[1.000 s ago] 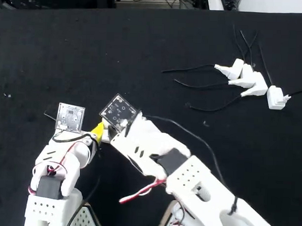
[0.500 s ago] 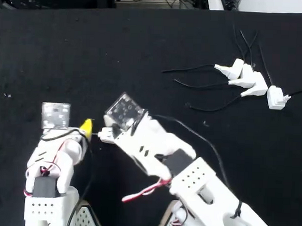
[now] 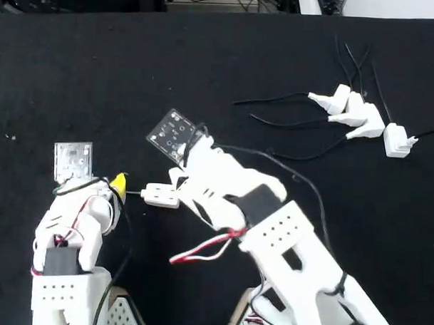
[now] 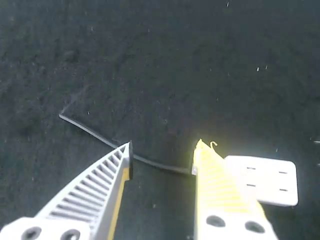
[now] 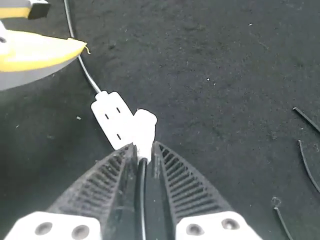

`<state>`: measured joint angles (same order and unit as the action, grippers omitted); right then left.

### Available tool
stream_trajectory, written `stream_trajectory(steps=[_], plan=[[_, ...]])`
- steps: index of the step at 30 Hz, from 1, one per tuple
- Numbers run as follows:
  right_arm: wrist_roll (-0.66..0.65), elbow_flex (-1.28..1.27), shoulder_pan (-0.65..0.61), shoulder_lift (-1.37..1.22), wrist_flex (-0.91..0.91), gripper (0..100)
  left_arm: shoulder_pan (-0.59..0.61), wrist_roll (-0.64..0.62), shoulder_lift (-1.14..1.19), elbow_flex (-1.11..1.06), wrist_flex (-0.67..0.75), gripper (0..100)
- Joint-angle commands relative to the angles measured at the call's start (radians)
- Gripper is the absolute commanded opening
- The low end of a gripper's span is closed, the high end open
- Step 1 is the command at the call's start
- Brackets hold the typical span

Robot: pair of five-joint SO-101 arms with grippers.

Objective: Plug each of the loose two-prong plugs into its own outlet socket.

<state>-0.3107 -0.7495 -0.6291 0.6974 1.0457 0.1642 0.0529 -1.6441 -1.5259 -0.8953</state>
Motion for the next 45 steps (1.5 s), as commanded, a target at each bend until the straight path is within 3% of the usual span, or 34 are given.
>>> stream_trajectory(steps=[1,5,10,16,30,45], plan=[[-0.011,0.147,0.020,-0.077,0.078,1.1,0.010,-0.009,0.212,0.120,0.069,21],[0.000,0.269,0.020,-0.220,0.164,1.1,0.012,-0.011,0.428,0.180,0.130,21],[0.141,0.423,0.018,-0.374,0.264,1.1,0.012,-0.015,0.605,0.199,0.212,21],[0.301,0.503,0.014,-0.498,0.304,1.1,0.013,-0.112,0.681,0.199,0.262,21],[0.356,0.765,-0.009,-0.771,0.459,1.1,0.065,-0.176,0.709,0.203,0.293,21],[0.358,0.788,-0.014,-0.854,0.430,1.1,0.065,-0.173,0.704,0.203,0.288,21]])
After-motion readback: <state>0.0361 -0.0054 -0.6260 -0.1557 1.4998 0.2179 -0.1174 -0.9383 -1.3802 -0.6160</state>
